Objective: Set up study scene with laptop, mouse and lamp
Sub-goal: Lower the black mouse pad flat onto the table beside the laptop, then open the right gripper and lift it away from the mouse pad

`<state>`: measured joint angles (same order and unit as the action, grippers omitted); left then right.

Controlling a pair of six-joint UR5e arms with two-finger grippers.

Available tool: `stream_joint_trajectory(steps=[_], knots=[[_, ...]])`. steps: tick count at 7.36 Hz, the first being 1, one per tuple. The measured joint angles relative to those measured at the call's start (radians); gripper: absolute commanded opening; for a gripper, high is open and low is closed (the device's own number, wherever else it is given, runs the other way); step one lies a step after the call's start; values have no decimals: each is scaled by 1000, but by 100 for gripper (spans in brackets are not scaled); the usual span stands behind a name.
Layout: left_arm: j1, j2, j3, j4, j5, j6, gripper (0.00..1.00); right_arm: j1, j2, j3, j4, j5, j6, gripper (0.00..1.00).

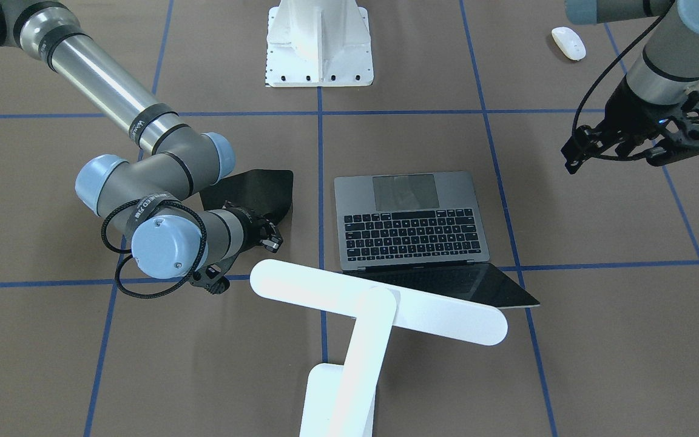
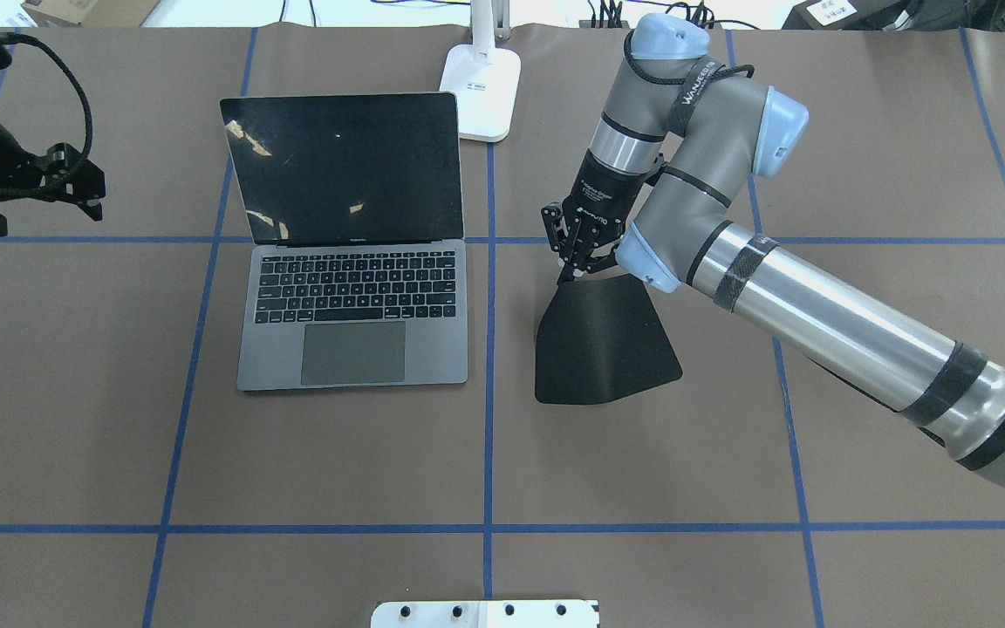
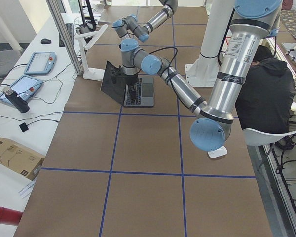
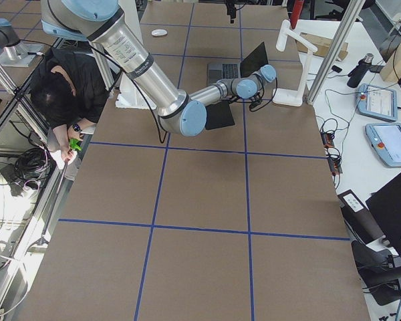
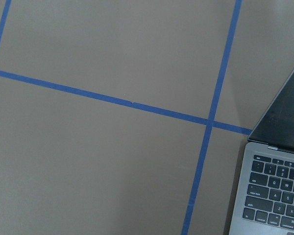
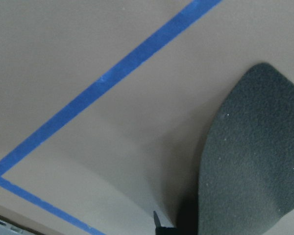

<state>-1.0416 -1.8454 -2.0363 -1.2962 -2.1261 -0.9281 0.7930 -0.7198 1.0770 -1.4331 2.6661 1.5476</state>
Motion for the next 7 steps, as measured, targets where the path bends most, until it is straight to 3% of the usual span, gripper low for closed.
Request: stream_joint_trajectory(steps=[3,7], knots=[[0,0,5,0,0,2,100,4,-51,0,121,0,1,98],[0,0,9,0,0,0,100,14,-20,8,141,-5,2,98]])
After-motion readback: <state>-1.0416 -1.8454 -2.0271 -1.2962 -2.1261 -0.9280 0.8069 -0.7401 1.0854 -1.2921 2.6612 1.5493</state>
